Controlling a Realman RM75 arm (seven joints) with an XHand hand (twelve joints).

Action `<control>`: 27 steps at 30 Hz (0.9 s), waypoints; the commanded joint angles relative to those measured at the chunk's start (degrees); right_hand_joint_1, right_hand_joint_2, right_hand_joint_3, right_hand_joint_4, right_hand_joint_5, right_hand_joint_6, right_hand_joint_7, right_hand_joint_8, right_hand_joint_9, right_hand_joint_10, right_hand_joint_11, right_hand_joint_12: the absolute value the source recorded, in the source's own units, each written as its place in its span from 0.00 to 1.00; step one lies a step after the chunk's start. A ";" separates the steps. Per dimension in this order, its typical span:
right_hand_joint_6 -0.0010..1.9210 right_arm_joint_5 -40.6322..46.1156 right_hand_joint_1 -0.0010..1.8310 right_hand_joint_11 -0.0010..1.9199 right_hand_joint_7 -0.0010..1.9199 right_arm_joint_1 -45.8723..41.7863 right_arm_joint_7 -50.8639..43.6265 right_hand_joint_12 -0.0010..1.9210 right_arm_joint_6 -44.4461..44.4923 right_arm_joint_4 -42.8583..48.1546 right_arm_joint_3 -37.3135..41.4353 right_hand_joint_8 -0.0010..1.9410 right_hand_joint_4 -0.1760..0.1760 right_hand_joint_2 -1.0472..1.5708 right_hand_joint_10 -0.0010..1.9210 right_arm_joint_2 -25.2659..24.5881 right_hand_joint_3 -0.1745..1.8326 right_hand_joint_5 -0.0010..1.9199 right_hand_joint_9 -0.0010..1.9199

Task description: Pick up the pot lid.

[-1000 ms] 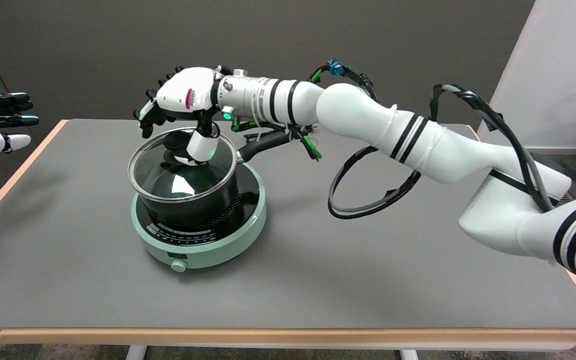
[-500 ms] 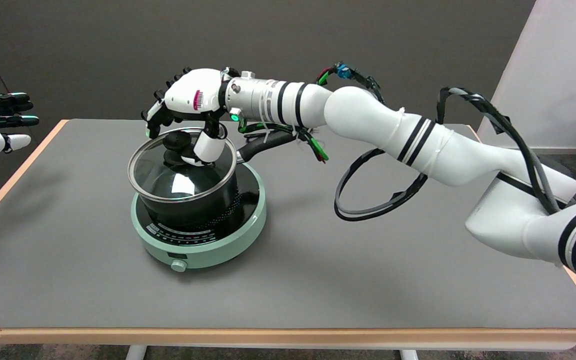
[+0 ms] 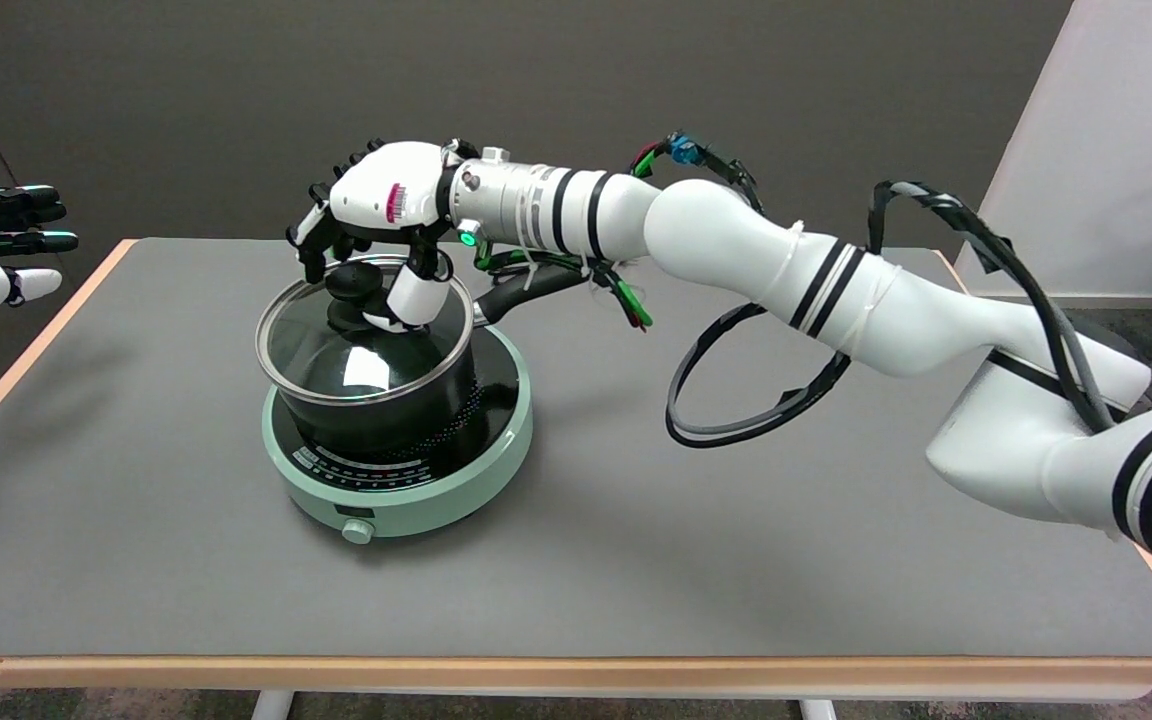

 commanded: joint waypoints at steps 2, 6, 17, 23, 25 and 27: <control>0.26 0.15 0.50 0.30 0.41 -0.54 0.28 0.56 0.64 -1.64 0.08 0.16 1.00 0.64 0.29 -1.26 0.56 0.33 0.39; 0.27 0.15 0.50 0.30 0.41 -0.71 0.28 0.57 0.71 -1.64 0.08 0.16 1.00 0.64 0.29 -1.65 0.56 0.33 0.40; 0.26 0.15 0.52 0.31 0.41 -0.77 0.28 0.57 0.72 -1.80 0.08 0.17 1.00 0.65 0.29 -1.98 0.52 0.34 0.41; 0.32 0.15 0.51 0.31 0.44 -0.85 0.28 0.56 0.72 -1.58 0.08 0.20 1.00 0.65 0.30 -1.91 0.51 0.35 0.41; 0.37 0.15 0.49 0.31 0.44 -0.93 0.28 0.56 0.72 -1.49 0.08 0.23 1.00 0.65 0.31 -1.83 0.54 0.35 0.41; 0.39 0.22 0.49 0.31 0.44 -0.94 0.28 0.56 0.72 -1.40 0.08 0.24 1.00 0.65 0.32 -1.75 0.55 0.36 0.41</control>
